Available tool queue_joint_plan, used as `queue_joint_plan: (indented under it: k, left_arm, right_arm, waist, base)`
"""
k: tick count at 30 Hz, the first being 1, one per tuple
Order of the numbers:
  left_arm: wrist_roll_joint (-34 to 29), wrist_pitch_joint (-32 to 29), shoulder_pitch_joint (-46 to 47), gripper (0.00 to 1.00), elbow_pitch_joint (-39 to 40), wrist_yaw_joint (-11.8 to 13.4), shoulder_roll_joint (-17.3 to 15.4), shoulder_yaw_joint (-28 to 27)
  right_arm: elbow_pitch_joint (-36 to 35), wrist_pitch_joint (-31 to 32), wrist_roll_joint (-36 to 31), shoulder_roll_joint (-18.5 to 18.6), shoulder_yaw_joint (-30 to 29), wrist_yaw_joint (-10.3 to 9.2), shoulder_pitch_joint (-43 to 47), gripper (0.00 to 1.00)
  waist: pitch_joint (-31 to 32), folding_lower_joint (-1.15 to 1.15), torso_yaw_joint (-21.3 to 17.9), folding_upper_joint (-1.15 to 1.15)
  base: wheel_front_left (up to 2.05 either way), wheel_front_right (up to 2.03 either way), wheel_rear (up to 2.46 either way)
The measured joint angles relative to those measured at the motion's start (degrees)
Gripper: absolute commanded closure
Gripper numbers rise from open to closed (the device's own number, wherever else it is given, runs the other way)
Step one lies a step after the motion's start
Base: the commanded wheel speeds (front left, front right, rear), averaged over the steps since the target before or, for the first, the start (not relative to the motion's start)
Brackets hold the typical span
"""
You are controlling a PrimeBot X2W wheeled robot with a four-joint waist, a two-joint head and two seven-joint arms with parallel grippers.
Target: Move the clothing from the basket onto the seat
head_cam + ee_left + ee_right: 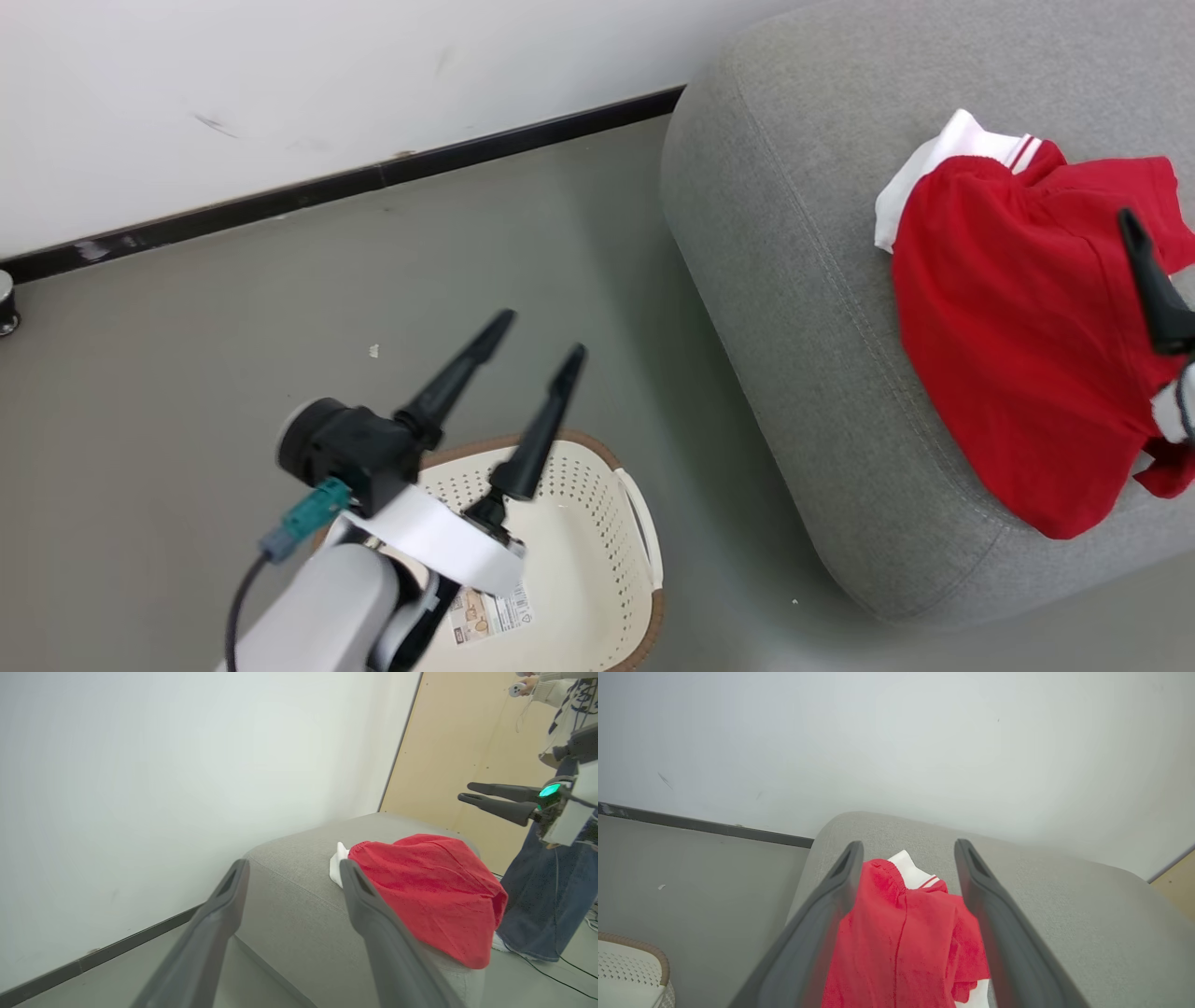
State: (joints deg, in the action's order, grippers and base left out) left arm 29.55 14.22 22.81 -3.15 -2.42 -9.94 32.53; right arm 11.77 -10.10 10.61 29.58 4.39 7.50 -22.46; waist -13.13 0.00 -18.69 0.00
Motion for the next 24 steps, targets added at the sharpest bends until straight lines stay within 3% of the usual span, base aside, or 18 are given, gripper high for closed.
queue_joint_plan:
  k: [13,24]
  left_arm:
    - [-2.25,0.09,-2.38,0.0,-2.32,7.67,-2.02,-10.01]
    - [-3.99,0.22,-6.58,0.0,-2.08,11.46,-2.07,-15.62]
  right_arm:
    - [-2.29,-1.16,-5.54,-9.04,2.08,0.0,-2.77,0.0]
    - [-1.93,-2.35,-8.29,-15.32,2.1,0.0,-2.33,0.0]
  waist:
    - [2.76,0.0,3.46,0.0]
    - [5.5,0.0,6.84,0.0]
  base:
    - [0.0,0.0,0.0]
    - [0.0,0.0,0.0]
